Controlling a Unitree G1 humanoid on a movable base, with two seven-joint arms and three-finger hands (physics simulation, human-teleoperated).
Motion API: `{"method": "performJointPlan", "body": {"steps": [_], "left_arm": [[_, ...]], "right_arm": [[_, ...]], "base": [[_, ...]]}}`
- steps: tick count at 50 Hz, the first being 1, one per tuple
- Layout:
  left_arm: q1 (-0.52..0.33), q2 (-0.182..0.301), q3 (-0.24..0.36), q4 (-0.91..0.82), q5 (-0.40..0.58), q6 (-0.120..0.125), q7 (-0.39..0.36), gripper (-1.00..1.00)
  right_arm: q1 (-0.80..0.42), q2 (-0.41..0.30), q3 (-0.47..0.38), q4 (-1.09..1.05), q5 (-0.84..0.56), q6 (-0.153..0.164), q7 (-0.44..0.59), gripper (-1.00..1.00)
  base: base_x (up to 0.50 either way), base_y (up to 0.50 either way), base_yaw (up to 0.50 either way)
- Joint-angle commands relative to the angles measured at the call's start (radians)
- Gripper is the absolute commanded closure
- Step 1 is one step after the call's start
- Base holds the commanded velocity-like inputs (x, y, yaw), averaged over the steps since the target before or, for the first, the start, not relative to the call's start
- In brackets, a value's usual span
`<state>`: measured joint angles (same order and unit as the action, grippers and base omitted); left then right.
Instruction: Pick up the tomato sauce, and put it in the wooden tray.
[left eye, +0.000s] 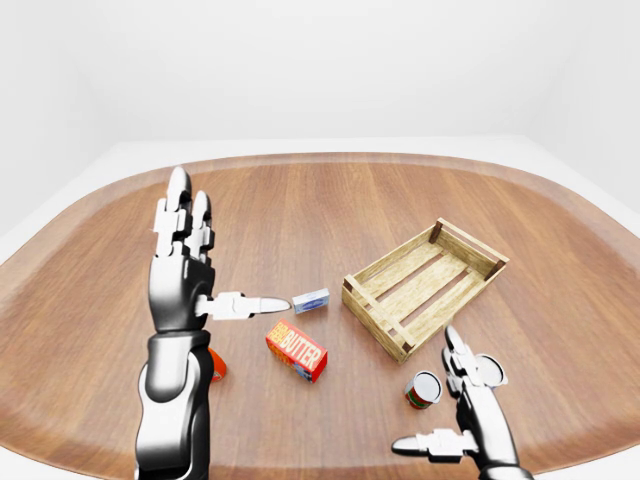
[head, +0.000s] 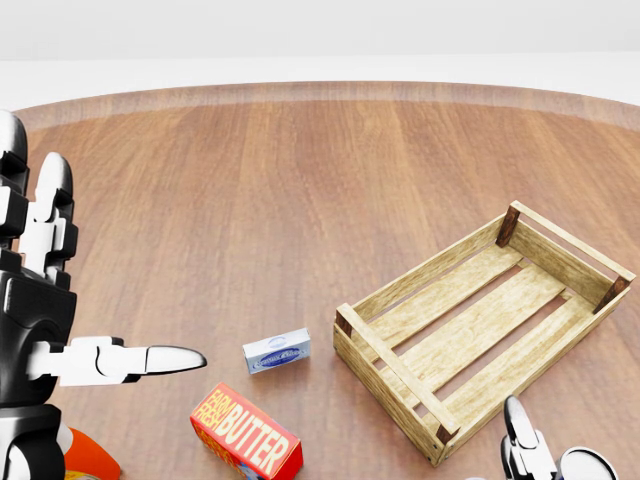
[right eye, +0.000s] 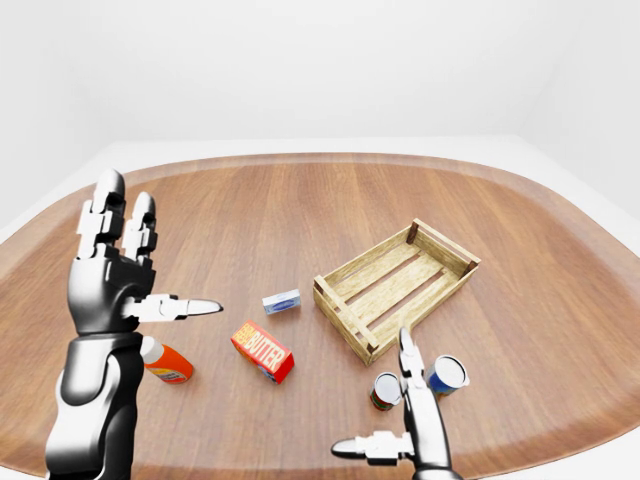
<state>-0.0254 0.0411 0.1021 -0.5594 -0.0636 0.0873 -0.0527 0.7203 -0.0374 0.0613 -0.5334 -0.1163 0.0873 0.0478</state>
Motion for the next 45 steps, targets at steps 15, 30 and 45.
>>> {"method": "performJointPlan", "body": {"steps": [15,30,45], "left_arm": [[0.007,-0.002,-0.005,-0.007,0.003,0.000,-0.002,-1.00],[0.006,-0.003,-0.007,-0.013,0.005,0.000,-0.002,-1.00],[0.007,-0.004,-0.010,-0.016,0.004,0.000,0.000,-1.00]], "right_arm": [[-0.030,0.013,-0.023,0.091,-0.018,0.000,-0.003,-1.00],[-0.104,0.031,-0.058,0.193,-0.040,-0.001,-0.002,-1.00],[-0.156,0.046,-0.105,0.260,-0.053,-0.004,0.010,-1.00]], "base": [[0.00,0.00,0.00],[0.00,0.00,0.00],[0.00,0.00,0.00]]}}
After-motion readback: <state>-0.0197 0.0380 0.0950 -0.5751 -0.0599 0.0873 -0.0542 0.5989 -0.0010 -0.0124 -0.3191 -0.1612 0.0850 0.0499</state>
